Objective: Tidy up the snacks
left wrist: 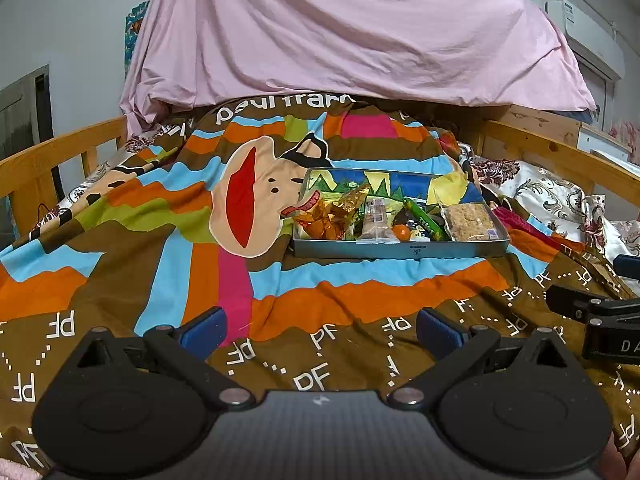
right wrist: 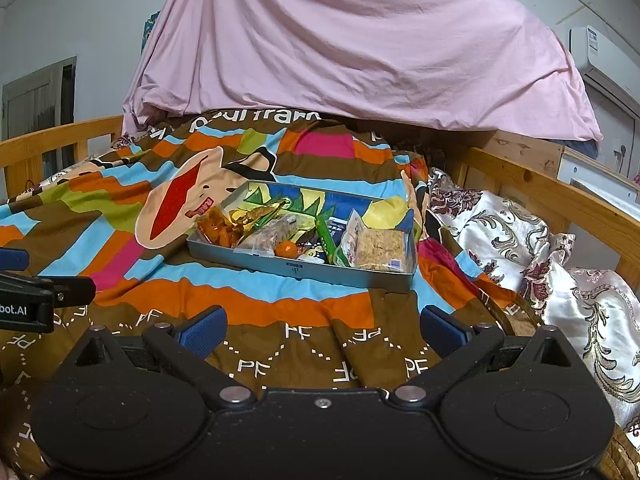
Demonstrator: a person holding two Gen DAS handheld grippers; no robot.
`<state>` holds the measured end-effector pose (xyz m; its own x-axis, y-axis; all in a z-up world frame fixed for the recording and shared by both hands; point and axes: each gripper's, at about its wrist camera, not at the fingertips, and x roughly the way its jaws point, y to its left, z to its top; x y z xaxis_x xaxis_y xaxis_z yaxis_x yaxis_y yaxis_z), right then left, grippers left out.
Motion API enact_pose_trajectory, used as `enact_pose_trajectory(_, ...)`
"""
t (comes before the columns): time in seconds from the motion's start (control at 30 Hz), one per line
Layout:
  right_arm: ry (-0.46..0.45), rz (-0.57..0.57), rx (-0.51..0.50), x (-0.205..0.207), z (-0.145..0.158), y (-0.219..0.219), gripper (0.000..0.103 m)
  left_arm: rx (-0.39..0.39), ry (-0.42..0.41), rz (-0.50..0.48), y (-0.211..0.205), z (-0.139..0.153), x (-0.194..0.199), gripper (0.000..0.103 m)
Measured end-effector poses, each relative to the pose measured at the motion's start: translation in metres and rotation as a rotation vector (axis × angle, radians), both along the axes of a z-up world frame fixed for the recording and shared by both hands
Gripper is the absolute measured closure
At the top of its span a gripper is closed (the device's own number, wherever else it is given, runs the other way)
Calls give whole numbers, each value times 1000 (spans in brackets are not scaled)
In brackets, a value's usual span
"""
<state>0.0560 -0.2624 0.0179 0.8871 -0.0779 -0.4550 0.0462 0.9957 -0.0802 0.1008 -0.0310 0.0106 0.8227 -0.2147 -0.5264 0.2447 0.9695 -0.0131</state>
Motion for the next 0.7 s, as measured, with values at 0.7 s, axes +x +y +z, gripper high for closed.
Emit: enact_pose_trajectory(0.7, -4, -15, -2, -6, -3, -4, 1, 61, 5, 130, 2, 5, 2, 0)
